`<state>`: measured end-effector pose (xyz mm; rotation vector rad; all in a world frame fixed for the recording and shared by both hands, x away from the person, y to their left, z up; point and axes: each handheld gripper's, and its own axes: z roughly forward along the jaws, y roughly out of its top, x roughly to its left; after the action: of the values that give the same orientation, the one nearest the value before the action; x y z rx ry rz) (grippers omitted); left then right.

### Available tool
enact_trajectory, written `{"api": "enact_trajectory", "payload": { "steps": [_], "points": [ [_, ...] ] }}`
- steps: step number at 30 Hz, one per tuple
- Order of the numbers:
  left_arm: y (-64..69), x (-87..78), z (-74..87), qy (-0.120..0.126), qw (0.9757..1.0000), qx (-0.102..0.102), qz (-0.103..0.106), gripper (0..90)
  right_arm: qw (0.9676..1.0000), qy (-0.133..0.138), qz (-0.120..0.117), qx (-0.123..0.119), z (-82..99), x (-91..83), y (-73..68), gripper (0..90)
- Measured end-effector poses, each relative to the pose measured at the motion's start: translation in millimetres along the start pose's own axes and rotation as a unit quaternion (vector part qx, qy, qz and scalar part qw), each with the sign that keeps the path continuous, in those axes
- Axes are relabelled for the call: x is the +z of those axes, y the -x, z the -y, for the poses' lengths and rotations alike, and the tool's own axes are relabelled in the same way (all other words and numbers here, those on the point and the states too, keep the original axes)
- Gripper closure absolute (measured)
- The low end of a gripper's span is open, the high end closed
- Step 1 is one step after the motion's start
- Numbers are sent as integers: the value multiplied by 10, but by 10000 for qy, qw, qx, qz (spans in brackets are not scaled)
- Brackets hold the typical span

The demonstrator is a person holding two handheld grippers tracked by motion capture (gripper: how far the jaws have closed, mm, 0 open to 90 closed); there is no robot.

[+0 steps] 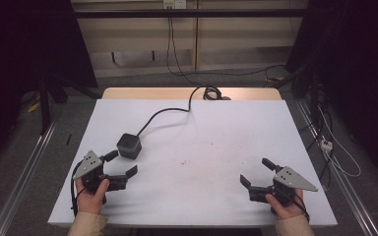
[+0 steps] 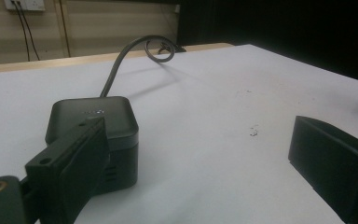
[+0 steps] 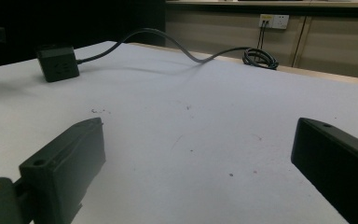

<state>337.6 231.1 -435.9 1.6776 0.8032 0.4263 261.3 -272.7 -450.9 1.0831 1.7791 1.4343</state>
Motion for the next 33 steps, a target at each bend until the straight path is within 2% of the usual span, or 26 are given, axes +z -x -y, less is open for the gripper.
{"api": "enact_trajectory", "payload": {
  "steps": [11,23,28,33],
  "points": [
    [-14,-14,-15,50,10000,11,-21,48,10000,43,-13,-25,-17,21,-10,22],
    [-58,5,-51,124,9998,-141,-11,40,10000,45,5,-40,-24,32,-8,21],
    [-69,35,-102,104,9998,-129,100,40,10000,50,15,-42,-25,32,-2,22],
    [-73,50,-131,82,9998,-145,87,40,10000,65,27,-23,-29,28,-1,22]
  ]
}}
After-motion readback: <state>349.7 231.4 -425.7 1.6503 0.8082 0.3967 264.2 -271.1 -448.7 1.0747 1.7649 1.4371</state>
